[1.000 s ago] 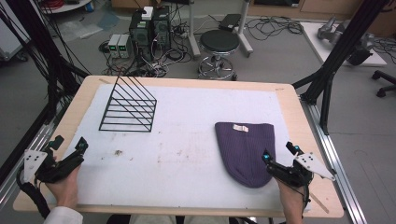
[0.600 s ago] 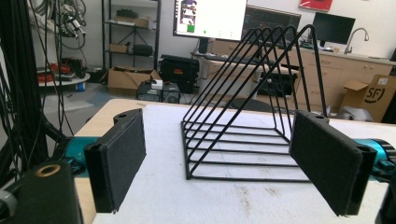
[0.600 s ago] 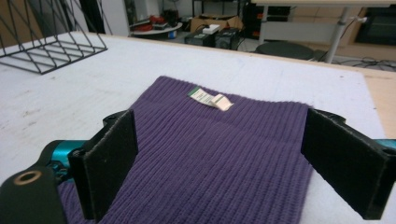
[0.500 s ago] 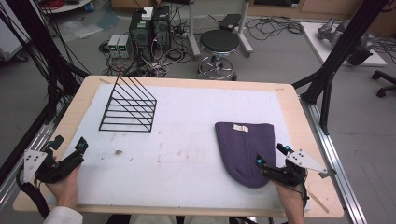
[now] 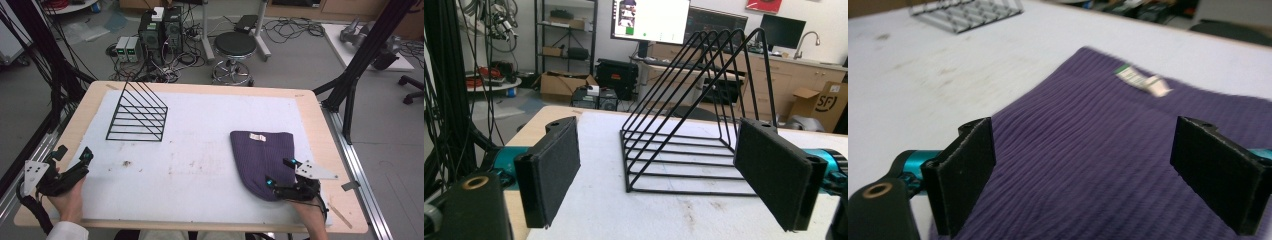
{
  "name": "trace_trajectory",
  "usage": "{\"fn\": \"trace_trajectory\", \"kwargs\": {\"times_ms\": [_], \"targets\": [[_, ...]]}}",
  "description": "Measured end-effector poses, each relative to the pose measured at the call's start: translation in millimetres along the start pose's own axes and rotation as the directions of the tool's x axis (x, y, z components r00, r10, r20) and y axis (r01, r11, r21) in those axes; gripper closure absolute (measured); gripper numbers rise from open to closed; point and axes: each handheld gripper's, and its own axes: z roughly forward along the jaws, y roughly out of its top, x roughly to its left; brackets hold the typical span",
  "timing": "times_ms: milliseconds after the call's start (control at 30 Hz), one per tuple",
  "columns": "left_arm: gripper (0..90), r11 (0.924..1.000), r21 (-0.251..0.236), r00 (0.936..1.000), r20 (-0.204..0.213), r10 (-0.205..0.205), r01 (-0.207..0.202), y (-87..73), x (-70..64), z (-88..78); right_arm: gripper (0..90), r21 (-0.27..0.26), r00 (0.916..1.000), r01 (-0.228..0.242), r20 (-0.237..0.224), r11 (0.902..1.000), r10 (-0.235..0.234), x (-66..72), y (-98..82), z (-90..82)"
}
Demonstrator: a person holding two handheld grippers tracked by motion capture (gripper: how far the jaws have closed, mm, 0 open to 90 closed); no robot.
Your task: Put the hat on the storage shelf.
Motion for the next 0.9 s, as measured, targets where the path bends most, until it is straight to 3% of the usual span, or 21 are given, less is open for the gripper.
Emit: {"fn": "trace_trajectory", "kwargs": {"times_ms": [67, 100, 367, 567, 633, 667, 700, 900], "targets": [[18.9, 1.0000, 0.001, 1.0000, 0.000, 0.000, 0.000, 0.0, -0.1, -0.1, 10.1, 0.020, 0.9998, 0.006, -0.018, 0.9998, -0.006, 0.2, 0.1, 1.3], [18.9, 1.0000, 0.000, 1.0000, 0.002, 0.002, -0.002, 0.1, -0.5, -0.3, 10.1, 0.053, 0.9980, 0.024, -0.060, 0.9983, -0.021, -0.3, 0.7, 2.9], [18.8, 1.0000, 0.001, 0.9999, 0.007, 0.010, -0.010, 0.1, -1.8, 0.2, 10.1, 0.090, 0.9812, 0.098, -0.175, 0.9911, -0.081, 0.8, -0.1, 1.1], [18.9, 1.0000, 0.000, 1.0000, 0.006, 0.005, -0.005, 0.0, -1.5, 0.6, 10.2, 0.104, 0.9693, 0.141, -0.217, 0.9845, -0.116, 2.9, -0.1, 0.1], [18.9, 1.0000, 0.000, 1.0000, 0.006, 0.005, -0.005, 0.0, -1.5, 0.6, 10.2, 0.128, 0.9559, 0.180, -0.257, 0.9753, -0.143, 5.9, -0.1, 1.6], [18.9, 1.0000, 0.001, 1.0000, 0.005, 0.006, -0.006, 0.1, -1.6, 0.6, 10.2, 0.128, 0.9559, 0.180, -0.257, 0.9753, -0.143, 5.9, -0.1, 1.6], [18.8, 1.0000, 0.001, 1.0000, 0.005, 0.006, -0.006, 0.0, -1.6, 0.6, 10.2, 0.140, 0.9495, 0.202, -0.271, 0.9693, -0.159, 8.3, 0.2, 2.8], [18.9, 0.9999, -0.001, 0.9999, -0.001, 0.011, -0.011, 0.6, -0.8, -0.1, 10.2, 0.161, 0.9406, 0.222, -0.295, 0.9618, -0.167, 9.1, 0.0, 2.5]]}}
